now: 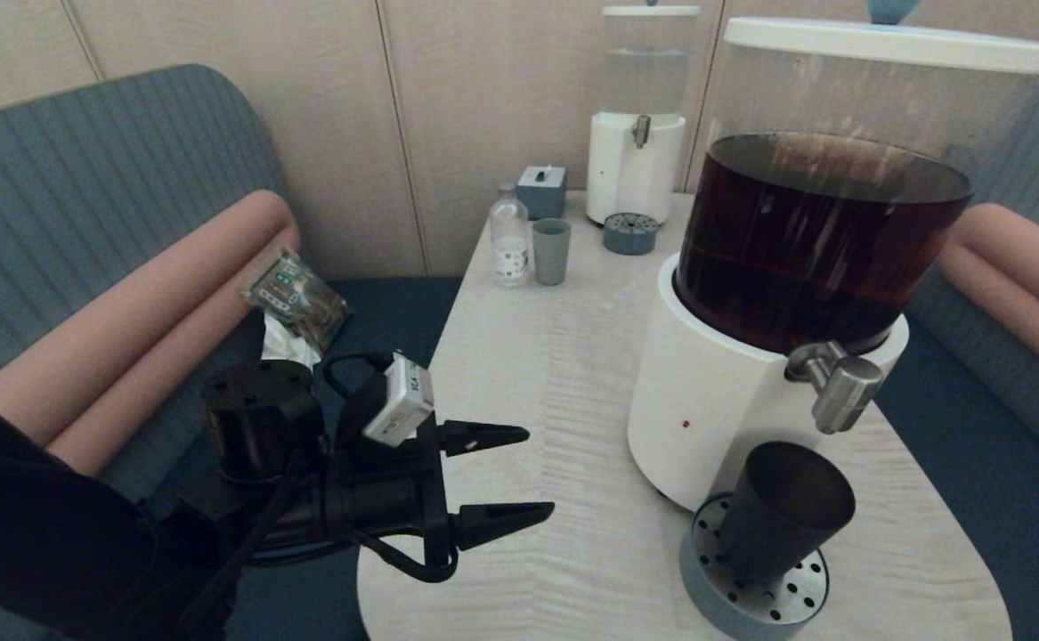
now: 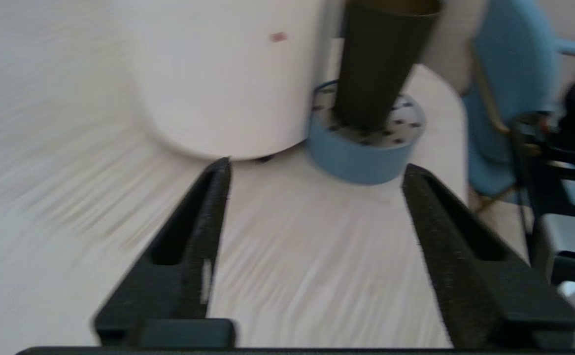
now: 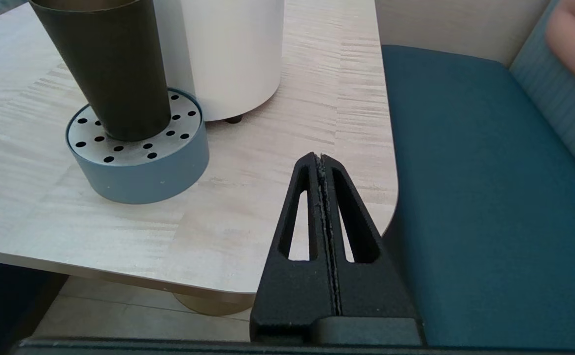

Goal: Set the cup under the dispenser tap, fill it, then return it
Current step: Place the cup next to the water dispenser

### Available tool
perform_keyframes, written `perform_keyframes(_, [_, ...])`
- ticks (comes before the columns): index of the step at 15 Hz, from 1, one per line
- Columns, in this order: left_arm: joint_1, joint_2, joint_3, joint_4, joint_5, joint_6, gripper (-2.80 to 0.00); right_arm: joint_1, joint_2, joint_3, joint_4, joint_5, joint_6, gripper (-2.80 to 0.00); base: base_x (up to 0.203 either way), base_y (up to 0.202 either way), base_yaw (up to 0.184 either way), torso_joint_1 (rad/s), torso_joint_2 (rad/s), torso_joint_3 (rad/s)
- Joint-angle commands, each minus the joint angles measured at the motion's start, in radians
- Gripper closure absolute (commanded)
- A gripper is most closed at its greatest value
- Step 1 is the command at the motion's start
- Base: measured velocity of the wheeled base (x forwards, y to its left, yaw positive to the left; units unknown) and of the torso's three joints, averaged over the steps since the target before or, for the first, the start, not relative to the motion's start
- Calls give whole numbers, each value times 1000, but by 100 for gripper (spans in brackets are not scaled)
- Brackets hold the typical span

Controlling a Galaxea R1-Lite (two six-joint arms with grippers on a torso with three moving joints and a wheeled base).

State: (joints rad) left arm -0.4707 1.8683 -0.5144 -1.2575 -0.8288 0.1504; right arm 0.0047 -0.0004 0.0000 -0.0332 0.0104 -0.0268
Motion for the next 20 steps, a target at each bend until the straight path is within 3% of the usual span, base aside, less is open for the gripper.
perform_keyframes(1, [-44, 46, -29, -8, -22, -3, -280, 0, -2, 9, -1, 0, 0, 0, 0, 0, 0, 0, 0, 0])
perform_keyframes(4, [-125, 115, -71, -7, -49, -7, -280, 0, -1, 9, -1, 0, -1, 0, 0, 0, 0, 0, 0, 0])
perform_keyframes(7, [-175, 169, -157, -10, -27, 0, -280, 0, -1, 9, -1, 0, 0, 0, 0, 0, 0, 0, 0, 0])
perform_keyframes(10, [-197, 192, -206, -2, 49, -3, -280, 0, -1, 9, -1, 0, 1, 0, 0, 0, 0, 0, 0, 0])
perform_keyframes(20, [-264, 278, -321, 1, 31, -15, -280, 1, -1, 9, -1, 0, 0, 0, 0, 0, 0, 0, 0, 0])
